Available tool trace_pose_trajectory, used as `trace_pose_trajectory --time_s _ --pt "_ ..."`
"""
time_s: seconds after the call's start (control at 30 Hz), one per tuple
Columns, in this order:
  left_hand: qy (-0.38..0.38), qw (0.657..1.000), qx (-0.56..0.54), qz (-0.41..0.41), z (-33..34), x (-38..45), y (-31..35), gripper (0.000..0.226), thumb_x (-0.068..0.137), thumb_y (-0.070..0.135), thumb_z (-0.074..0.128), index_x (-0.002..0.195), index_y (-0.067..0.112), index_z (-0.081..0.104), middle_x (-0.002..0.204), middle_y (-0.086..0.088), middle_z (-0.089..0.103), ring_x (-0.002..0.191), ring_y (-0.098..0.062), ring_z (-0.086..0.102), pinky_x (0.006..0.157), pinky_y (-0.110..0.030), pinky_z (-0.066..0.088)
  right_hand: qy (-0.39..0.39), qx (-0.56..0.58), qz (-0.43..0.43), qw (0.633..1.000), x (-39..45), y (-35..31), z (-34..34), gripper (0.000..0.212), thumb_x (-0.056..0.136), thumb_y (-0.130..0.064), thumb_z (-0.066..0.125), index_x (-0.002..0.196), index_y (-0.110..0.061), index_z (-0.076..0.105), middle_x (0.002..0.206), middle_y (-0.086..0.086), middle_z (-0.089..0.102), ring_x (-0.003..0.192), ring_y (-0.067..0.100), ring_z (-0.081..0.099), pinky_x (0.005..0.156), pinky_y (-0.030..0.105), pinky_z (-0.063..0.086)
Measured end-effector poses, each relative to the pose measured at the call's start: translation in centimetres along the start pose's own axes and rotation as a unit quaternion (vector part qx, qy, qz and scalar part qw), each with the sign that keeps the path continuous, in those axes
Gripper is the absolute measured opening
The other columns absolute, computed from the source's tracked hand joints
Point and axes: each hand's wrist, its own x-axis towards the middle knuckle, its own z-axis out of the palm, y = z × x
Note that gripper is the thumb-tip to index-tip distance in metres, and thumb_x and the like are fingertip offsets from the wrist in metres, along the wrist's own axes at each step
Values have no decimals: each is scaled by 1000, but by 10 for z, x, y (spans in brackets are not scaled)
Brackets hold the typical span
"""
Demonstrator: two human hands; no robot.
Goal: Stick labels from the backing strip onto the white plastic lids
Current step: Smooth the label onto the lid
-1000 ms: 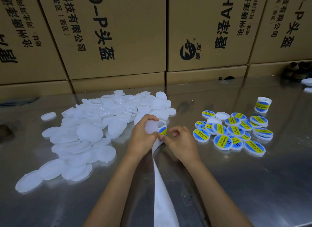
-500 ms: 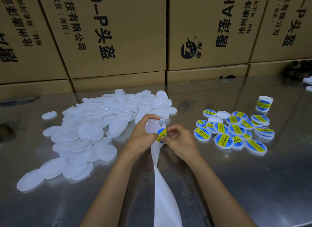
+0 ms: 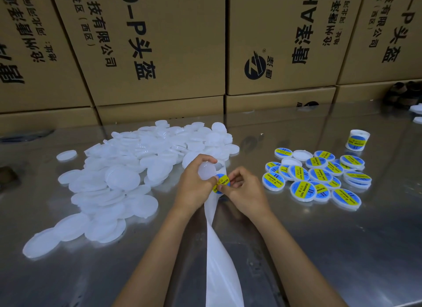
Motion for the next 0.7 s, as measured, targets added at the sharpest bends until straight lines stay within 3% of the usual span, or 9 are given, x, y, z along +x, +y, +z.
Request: trace_pose_trajectory --time_s 0.13,0.23,0.37,0.5,0.7 --pt "4 1000 31 1 2 0 1 39 81 -6 70 103 25 62 115 10 63 112 -7 56 91 -11 44 12 -19 -3 1000 -2 -2 0 33 72 -13 84 71 -22 52 57 -15 56 53 -1 48 51 13 39" --pt "8 1000 26 10 3 -1 3 39 78 -9 66 103 21 63 109 14 63 110 -6 57 93 -15 45 30 -70 -42 996 -3 -4 1 30 74 -13 81 72 -18 52 68 -10 53 61 5 46 54 17 35" --pt "21 1000 -5 5 5 -1 5 27 82 0 68 98 22 65 104 16 65 106 0 58 86 -8 42 39 -122 -113 985 -7 -6 4 25 78 -6 72 70 -13 49 69 -6 49 68 15 44 57 20 30" --pt "26 999 -22 -1 5 0 3 20 85 5 70 97 20 65 102 13 67 100 3 60 83 -8 45 34 -117 -124 985 -8 -8 5 19 76 1 68 72 -9 53 71 -7 50 69 13 45 58 15 31" --pt "28 999 1 -24 1 4 0 22 86 4 68 98 23 66 107 15 65 103 5 58 80 1 40 -73 -51 -65 994 -10 -13 -3 33 75 -1 73 64 -21 49 71 -8 54 61 4 47 61 17 39"
